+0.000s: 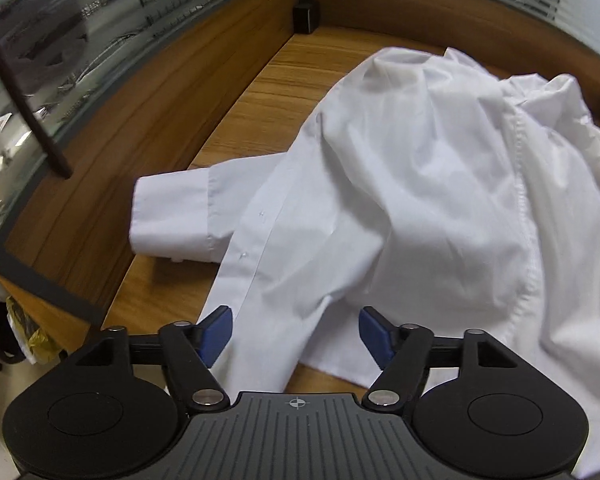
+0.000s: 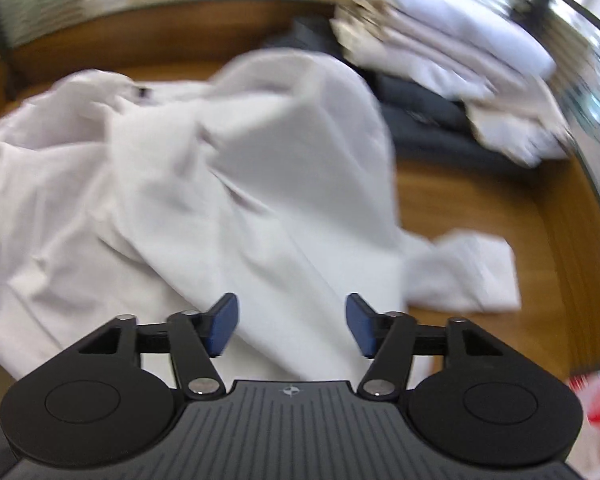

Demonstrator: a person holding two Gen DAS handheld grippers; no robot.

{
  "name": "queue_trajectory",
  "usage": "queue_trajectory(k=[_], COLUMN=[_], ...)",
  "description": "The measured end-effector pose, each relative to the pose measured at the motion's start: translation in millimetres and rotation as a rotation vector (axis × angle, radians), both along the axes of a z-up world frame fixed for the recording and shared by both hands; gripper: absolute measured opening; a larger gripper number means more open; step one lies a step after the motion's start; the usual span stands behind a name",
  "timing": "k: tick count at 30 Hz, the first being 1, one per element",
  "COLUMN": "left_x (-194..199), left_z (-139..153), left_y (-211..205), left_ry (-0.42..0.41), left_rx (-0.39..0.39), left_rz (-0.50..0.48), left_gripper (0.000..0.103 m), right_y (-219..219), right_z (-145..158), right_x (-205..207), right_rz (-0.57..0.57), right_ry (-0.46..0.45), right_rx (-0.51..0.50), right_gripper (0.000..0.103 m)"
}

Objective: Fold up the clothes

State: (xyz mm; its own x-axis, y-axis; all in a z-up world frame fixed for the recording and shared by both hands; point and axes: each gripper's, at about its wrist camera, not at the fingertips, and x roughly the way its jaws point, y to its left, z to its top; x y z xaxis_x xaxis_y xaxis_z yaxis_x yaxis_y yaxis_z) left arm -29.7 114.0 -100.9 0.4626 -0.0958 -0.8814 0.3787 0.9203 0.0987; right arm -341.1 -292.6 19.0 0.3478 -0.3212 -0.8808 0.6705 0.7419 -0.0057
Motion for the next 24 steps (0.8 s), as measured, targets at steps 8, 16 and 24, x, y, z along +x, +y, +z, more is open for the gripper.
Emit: queue_trajectory(k=[8, 16, 24], left_x=[13.9, 1.6, 0.1], left_z=[-24.8, 18.4, 10.2], left_y=[-6.4, 36.8, 85.6], left_ry=[-0.027, -0.098, -0.055], left_rx=[0.01, 0.002, 0.162], left_rz=[0.02, 0.101, 0.201], left_gripper=[0.014, 0.004, 0.011], right_y=[38.0, 69.2, 69.5], right_z=[-7.8, -27.1, -48.0], right_x=[84.4, 132.7, 132.2], right_rz=[0.226, 0.345, 0.328], right_ry=[-0.075, -0.055, -0.017], right_rx=[0.04, 0.087, 0.135], right_gripper=[0.073, 0.076, 0.077])
